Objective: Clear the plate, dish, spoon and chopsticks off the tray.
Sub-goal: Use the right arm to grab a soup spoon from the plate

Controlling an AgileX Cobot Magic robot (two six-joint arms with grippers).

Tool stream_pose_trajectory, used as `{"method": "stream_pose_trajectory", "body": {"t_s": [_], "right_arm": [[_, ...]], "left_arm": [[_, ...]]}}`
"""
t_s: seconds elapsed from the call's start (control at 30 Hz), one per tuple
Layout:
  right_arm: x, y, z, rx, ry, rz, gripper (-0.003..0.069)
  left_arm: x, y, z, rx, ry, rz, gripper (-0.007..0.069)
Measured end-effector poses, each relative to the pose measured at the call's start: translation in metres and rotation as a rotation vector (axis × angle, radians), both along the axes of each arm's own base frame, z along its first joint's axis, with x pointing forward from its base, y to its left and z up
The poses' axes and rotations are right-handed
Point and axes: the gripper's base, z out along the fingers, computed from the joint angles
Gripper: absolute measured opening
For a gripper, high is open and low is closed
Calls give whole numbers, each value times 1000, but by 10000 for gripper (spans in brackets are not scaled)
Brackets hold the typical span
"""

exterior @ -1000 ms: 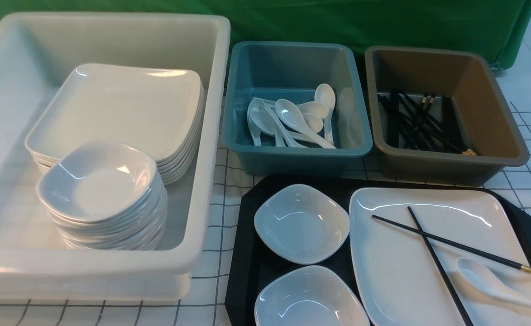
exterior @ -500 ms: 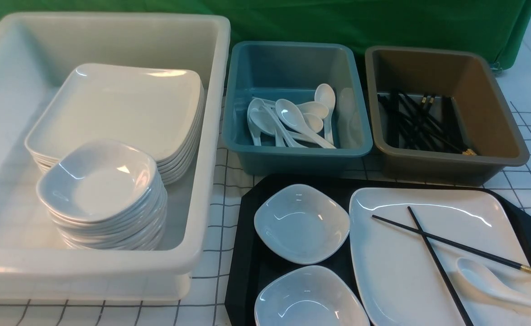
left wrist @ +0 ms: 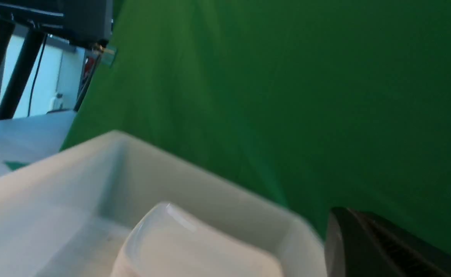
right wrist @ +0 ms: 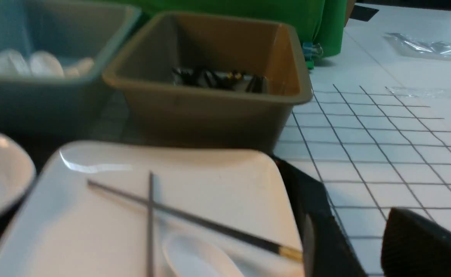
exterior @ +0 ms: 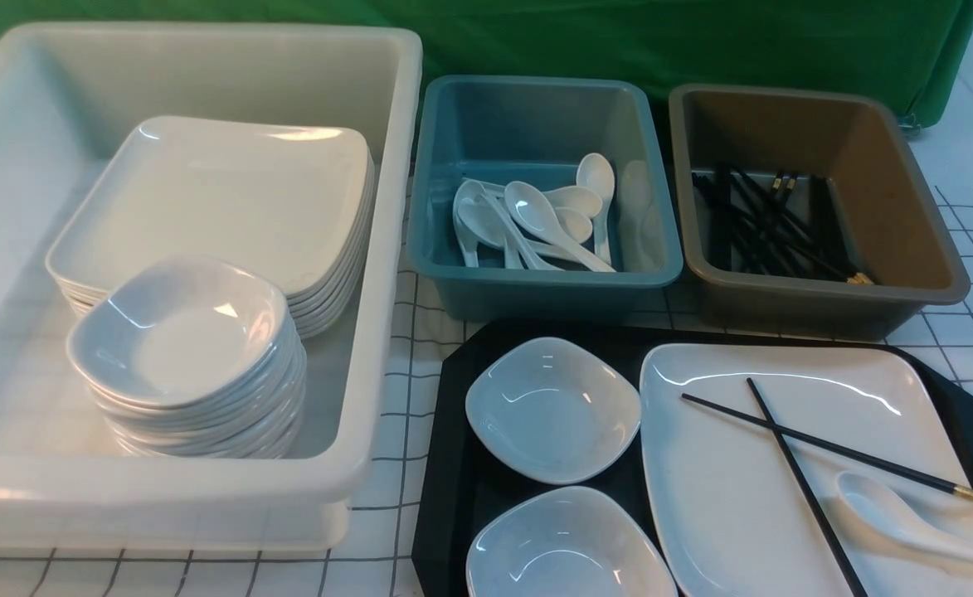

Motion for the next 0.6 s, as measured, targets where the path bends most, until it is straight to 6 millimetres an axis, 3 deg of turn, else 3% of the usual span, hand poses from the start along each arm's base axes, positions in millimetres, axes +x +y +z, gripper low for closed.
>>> {"method": "stream_pose_trajectory", "body": {"t_s": [0.17, 0.3, 0.37, 0.43, 0.6], "right_arm": [[0, 0, 20, 475, -224, 13, 242], [-2, 0, 29, 595, -315, 36, 242], [-2, -1, 30, 609, -332, 41, 242], [-4, -1, 36, 657, -394, 62, 230], [-5, 3, 54, 650, -291, 105, 80]], "left_arm": [[-13, 6, 24, -219, -310, -41, 20], [-26, 0, 69, -199, -351, -110, 20], [-31, -3, 89, -153, -316, -127, 20], [-30, -9, 129, -58, -132, -131, 20], [-9, -13, 161, 55, 228, -130, 20]]}}
